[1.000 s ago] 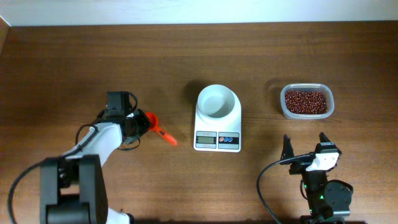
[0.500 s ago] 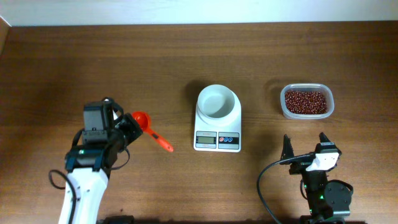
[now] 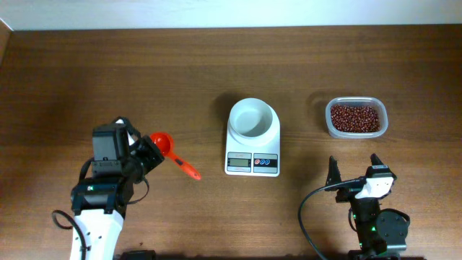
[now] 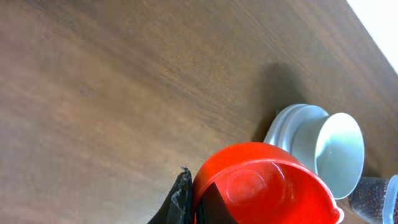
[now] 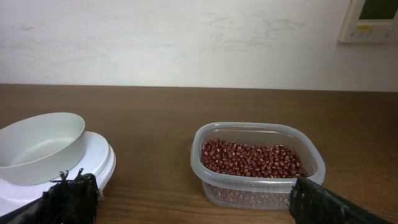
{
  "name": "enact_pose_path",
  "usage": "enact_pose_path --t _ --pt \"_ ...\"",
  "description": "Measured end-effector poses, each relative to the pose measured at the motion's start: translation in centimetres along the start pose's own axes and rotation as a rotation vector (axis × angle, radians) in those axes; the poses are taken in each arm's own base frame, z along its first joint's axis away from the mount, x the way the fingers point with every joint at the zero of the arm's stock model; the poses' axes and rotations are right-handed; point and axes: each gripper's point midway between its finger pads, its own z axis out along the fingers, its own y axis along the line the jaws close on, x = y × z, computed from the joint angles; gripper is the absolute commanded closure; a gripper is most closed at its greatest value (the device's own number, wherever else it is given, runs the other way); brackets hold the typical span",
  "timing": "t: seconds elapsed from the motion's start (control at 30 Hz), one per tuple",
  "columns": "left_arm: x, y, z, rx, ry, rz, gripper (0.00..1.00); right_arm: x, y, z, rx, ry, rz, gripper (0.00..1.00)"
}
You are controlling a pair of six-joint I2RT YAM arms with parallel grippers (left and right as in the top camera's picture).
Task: Scoop and weigh 50g on scale
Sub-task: 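Lift the orange scoop with the left gripper and hold it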
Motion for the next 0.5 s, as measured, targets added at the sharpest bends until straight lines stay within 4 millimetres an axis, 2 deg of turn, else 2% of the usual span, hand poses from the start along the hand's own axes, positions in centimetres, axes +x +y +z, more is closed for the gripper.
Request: enact_pose_path --t 0.13,0.5 --pt "0.9 1.3 -0.1 -0.062 0.028 -0.085 1.00 0.0 0.0 0.0 0.000 0.000 0.000 0.01" --pt "0.5 2.2 -0.1 -0.109 -0.003 -0.135 1.00 0.0 0.0 0.0 0.000 0.000 0.000 0.01"
